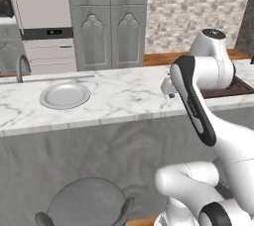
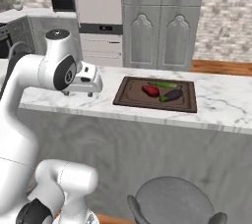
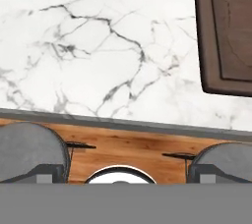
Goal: Create a steak meal by picking up the steak and asparagus from the tray and placing them on the plate. Leave the eggplant on the tray.
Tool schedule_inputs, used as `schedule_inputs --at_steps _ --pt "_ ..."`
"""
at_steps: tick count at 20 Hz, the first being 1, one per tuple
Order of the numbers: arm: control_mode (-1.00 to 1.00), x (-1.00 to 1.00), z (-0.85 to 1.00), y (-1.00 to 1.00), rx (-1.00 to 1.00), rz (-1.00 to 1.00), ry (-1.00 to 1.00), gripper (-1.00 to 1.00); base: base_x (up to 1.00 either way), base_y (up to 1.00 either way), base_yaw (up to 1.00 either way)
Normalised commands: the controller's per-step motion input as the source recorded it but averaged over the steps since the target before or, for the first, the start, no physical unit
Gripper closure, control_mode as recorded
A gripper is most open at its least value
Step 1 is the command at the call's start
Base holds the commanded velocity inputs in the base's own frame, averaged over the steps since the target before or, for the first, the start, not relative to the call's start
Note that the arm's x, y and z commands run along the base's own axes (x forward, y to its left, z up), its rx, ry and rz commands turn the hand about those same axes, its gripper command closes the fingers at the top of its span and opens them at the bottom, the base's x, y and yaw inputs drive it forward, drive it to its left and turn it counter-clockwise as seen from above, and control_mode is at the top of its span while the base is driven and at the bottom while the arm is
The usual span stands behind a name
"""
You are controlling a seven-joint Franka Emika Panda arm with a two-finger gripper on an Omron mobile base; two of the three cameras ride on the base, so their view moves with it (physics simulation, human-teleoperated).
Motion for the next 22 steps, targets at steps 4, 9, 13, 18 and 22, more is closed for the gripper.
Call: schedule_inputs --at_steps 4,9,13,18,22 --pt "1.0 0.0 0.0 0.0 0.0 0.0 0.0 -1.0 0.65 0.14 -0.05" --pt "1.0 0.0 0.0 0.0 0.0 0.0 0.0 -1.0 0.4 0.1 -0.03" --pt "-1.0 0.0 0.0 0.0 0.0 0.0 0.0 -1.0 0.0 0.0 0.0" --pt "-1.0 0.0 0.03 -0.1 0.0 -0.06 0.0 -1.0 0.0 0.0 0.0" --pt "-1.0 0.0 0.02 -0.27 0.0 -0.09 0.0 -1.0 0.0 0.0 0.0"
